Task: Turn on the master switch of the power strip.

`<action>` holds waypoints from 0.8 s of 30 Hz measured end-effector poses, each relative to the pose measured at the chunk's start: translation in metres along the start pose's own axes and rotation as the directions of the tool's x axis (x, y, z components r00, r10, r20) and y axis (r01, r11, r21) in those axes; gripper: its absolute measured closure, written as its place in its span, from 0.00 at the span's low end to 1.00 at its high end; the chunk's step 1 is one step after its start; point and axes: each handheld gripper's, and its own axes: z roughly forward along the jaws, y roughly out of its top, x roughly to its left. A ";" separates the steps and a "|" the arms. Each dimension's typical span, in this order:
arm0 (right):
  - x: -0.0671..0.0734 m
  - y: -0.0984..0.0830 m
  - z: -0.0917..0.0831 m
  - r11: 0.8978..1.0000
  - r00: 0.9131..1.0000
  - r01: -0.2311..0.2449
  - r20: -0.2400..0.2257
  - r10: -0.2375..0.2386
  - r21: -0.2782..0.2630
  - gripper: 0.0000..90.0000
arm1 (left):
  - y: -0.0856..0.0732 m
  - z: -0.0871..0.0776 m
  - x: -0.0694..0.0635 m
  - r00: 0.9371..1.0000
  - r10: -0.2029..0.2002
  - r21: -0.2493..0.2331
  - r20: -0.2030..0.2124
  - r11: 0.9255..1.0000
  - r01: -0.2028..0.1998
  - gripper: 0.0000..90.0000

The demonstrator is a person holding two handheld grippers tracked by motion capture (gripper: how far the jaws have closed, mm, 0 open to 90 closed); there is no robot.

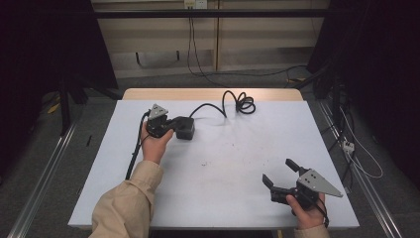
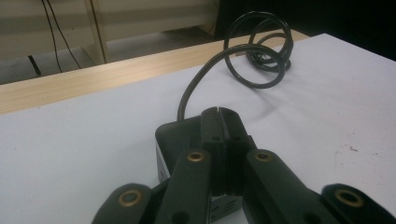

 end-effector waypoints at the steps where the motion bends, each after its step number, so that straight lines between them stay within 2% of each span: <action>1: 0.000 0.000 0.000 1.000 1.000 -0.002 0.000 0.002 -0.002 0.04 | 0.000 0.001 -0.001 1.000 -0.007 -0.002 0.000 1.000 0.007 1.00; 5: 0.000 0.000 0.000 1.000 1.000 0.001 -0.001 -0.001 0.000 0.04 | 0.001 0.002 -0.001 1.000 0.009 0.007 0.002 1.000 -0.009 1.00; 7: 0.000 0.000 0.000 1.000 1.000 -0.002 0.000 0.002 -0.002 0.04 | 0.000 0.004 -0.002 1.000 -0.005 0.003 0.005 1.000 0.005 1.00; 11: 0.000 0.000 0.000 1.000 1.000 -0.001 0.000 0.001 -0.003 0.04 | -0.001 0.004 -0.002 1.000 -0.008 0.012 0.000 1.000 0.008 1.00; 12: 0.000 0.000 0.000 1.000 1.000 -0.001 0.001 0.001 -0.004 0.04 | -0.001 0.004 -0.001 1.000 0.006 0.020 0.000 1.000 -0.006 1.00; 14: 0.000 0.000 0.000 1.000 1.000 0.002 0.000 -0.002 -0.003 0.04 | -0.002 0.005 -0.001 1.000 0.001 0.017 -0.004 1.000 -0.001 1.00; 17: 0.000 0.000 0.000 1.000 1.000 0.001 -0.001 -0.001 -0.002 0.04 | -0.002 0.006 -0.002 1.000 0.014 0.028 0.000 1.000 -0.014 1.00; 23: 0.000 0.001 0.000 1.000 1.000 0.002 0.000 -0.002 -0.004 0.04 | -0.004 0.009 -0.002 1.000 0.011 0.038 -0.005 0.999 -0.011 1.00; 24: 0.000 0.000 0.000 1.000 1.000 0.002 0.000 -0.002 -0.005 0.04 | -0.005 0.009 -0.002 1.000 0.001 0.033 -0.004 0.999 -0.001 1.00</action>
